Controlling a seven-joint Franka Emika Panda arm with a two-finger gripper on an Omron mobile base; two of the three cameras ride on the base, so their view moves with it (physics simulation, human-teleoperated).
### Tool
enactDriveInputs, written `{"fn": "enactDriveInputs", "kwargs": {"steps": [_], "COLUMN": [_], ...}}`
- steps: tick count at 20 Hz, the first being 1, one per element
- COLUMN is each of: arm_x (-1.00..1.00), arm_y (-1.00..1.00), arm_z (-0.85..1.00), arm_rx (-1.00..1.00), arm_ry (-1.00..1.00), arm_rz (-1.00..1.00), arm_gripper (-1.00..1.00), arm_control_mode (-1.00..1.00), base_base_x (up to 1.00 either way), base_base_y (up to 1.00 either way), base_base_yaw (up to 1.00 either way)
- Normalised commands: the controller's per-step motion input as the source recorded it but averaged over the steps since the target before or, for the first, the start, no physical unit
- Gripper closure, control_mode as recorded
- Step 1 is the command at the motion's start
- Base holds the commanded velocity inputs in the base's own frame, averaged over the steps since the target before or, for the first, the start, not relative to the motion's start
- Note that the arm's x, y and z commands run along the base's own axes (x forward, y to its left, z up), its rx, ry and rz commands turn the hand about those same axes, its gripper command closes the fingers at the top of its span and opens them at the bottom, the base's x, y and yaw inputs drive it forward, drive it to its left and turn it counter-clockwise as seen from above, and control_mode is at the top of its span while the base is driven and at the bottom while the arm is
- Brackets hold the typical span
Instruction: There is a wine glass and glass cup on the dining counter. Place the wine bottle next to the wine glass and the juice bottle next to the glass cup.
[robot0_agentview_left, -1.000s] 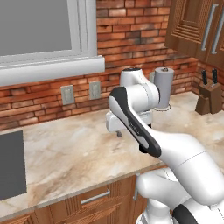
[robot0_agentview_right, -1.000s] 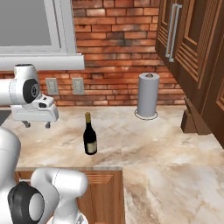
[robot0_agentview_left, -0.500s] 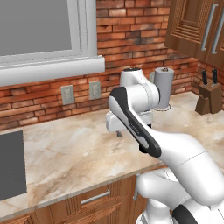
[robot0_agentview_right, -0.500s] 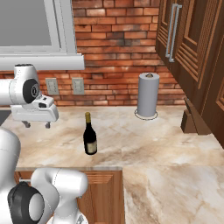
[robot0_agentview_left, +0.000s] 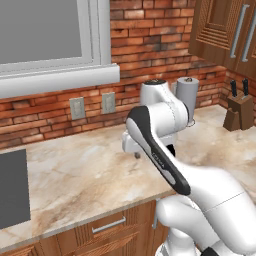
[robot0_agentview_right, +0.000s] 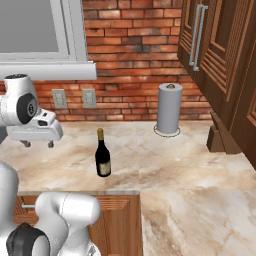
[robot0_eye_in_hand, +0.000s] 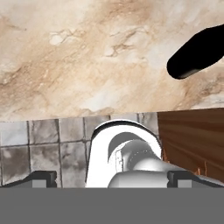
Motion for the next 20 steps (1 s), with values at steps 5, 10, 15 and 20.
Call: {"fn": "enactDriveInputs", "kwargs": {"steps": [5,10,15,20], "arm_x": [-0.23,-0.27,-0.33,-0.32], "arm_y": [-0.02,-0.17,-0.21,-0.24], "arm_z": [0.09,0.08,0.01,-0.01], "arm_rx": [0.07,0.12,0.07,0.00], "arm_ry": [-0.05,-0.04,-0.13,-0.13], "arm_rz": [0.01,0.01,0.05,0.16], "arm_gripper": [-1.00,-1.00,-1.00,-1.00], "arm_control_mode": [-1.00,-1.00,-1.00,-1.00], "base_base_x": [0.00,0.00,0.00,0.00], "base_base_y": [0.00,0.00,0.00,0.00], "base_base_yaw": [0.00,0.00,0.00,0.00]}}
